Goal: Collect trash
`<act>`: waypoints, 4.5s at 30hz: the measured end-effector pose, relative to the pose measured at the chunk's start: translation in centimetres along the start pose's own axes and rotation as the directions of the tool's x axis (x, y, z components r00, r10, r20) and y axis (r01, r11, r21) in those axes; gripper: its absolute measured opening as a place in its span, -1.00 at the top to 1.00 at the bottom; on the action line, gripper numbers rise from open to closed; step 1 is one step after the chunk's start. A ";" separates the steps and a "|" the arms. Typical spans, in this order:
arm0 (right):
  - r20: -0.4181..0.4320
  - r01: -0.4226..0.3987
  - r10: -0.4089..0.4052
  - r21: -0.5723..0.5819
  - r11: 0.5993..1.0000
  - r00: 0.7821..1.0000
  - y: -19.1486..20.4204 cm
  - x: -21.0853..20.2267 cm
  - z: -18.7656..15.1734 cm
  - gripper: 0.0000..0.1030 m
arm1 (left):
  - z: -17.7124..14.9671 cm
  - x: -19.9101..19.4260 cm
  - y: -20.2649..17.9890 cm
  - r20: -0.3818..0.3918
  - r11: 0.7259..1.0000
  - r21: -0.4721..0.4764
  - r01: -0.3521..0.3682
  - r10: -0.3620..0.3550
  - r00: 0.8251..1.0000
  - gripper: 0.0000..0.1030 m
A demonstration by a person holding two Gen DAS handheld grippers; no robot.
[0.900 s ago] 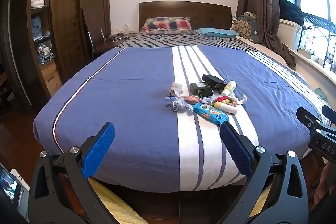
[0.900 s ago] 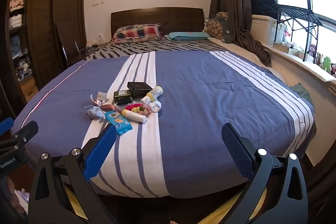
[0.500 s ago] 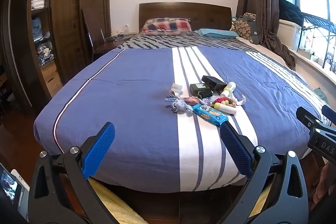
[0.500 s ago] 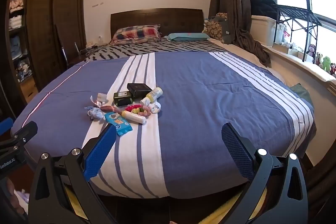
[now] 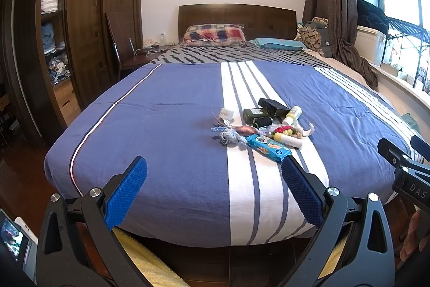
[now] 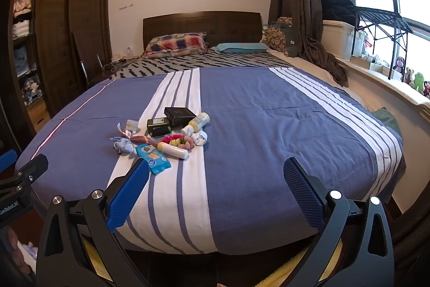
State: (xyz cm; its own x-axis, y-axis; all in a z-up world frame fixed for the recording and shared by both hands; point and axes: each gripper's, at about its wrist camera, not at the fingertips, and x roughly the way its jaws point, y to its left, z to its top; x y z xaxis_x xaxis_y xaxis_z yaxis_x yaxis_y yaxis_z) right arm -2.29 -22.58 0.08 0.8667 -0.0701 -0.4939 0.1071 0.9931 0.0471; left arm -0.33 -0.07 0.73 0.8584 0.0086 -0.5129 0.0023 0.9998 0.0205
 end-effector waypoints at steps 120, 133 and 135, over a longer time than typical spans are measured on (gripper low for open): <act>-0.195 -0.097 0.089 -0.033 0.995 0.977 0.9 13.0 -2.3 -0.95 | -2.0 11.2 -0.5 -0.166 0.999 0.047 0.001 0.007 0.986 -0.84; -0.269 -0.237 0.194 -0.140 0.961 0.944 4.4 21.0 -2.6 -0.33 | -2.9 15.4 0.4 -0.231 1.000 0.022 0.020 -0.014 0.973 -0.83; -0.270 -0.253 0.206 -0.154 0.955 0.941 5.1 21.3 -2.5 -0.33 | -2.9 15.8 0.2 -0.237 0.999 0.025 0.023 -0.016 0.971 -0.84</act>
State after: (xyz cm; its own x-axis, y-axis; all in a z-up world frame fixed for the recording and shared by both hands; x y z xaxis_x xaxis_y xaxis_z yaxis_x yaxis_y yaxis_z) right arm 15.55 -18.77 -12.39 0.7059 0.1637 -0.6891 -0.1917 0.9808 0.0366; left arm 11.69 0.37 -9.87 0.7122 -0.0037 -0.7020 0.0349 0.9989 0.0301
